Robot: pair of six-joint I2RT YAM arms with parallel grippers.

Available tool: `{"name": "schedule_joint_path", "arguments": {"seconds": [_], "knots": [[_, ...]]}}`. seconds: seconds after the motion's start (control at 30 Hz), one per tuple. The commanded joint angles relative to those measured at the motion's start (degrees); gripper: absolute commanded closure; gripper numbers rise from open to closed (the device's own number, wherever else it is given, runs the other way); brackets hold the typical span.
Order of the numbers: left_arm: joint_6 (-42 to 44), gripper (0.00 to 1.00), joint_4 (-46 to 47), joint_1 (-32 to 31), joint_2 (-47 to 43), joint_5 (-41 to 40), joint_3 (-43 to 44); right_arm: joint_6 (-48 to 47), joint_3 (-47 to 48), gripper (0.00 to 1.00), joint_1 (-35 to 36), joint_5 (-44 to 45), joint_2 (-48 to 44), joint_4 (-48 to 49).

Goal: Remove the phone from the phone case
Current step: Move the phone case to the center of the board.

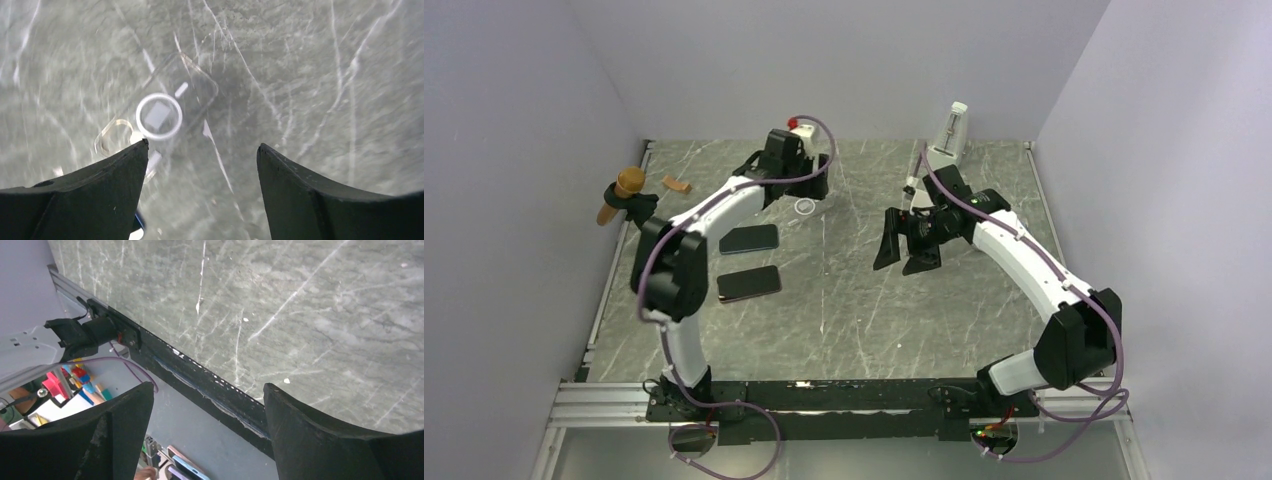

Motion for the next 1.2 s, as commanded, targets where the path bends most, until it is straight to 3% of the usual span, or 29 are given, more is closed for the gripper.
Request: {"name": "schedule_joint_path", "arguments": {"seconds": [0.0,0.3,0.63,0.87,1.17], "knots": [[19.25,0.17,-4.69,1.60,9.41,8.55,12.29,-1.71,1.14,0.16,-0.81,2.20,-2.58,-6.06],[9.53,0.17,-18.12,2.82,25.95,18.15,31.59,-3.07,3.71,0.16,-2.28,4.25,-2.74,-9.10],[3.93,0.16,-25.66,2.82,30.70,26.48,29.59,-2.56,1.51,0.17,-3.03,2.18,-3.72,-6.53],[3.49,0.19,-22.35,1.59,24.60,31.72,16.98,-3.10,0.41,0.16,-3.09,-0.03,-3.78,-4.51],[3.12,0.20,-16.74,-7.51,8.65,32.60,-1.57,-3.42,-3.95,0.16,-3.13,-0.38,-5.82,-1.41]]}}
